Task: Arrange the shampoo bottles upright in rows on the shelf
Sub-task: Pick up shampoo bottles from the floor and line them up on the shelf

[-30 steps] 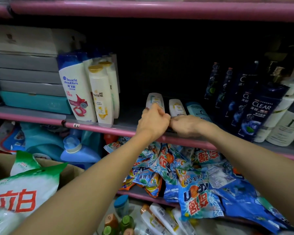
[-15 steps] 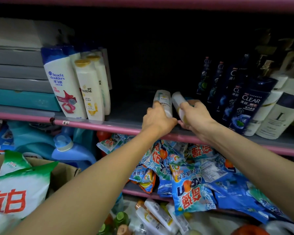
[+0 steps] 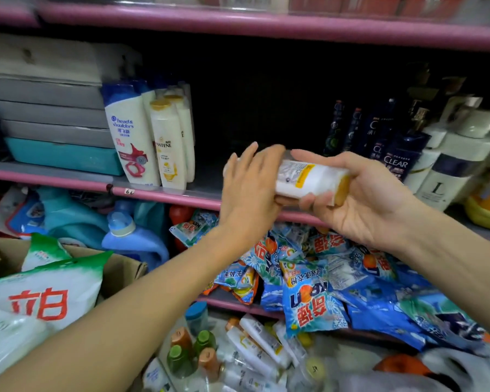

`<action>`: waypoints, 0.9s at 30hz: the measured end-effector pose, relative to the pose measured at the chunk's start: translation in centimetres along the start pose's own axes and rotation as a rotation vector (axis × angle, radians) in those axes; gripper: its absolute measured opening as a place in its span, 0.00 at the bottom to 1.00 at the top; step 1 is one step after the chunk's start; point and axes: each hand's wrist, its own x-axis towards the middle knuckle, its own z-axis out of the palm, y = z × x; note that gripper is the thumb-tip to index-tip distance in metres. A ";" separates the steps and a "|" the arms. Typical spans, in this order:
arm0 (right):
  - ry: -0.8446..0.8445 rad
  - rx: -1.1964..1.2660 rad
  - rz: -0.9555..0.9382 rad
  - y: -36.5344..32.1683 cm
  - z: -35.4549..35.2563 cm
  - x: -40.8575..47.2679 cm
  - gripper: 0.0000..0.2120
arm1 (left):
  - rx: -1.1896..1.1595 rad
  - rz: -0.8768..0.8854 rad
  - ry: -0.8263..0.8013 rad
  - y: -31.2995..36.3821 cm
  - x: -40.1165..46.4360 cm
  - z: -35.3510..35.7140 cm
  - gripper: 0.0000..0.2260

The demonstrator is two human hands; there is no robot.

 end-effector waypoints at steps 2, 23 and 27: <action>-0.030 0.012 0.102 0.8 0.9 -0.7 0.19 | -0.022 -0.007 0.041 -0.8 -1.6 -1.4 0.21; 0.194 -0.302 0.228 11.0 2.9 1.4 0.27 | -1.259 -0.738 -0.602 -3.6 -13.7 -1.1 0.09; 0.282 -0.306 0.180 11.3 2.7 1.7 0.22 | -1.280 -0.749 -0.628 -3.6 -13.9 -0.7 0.07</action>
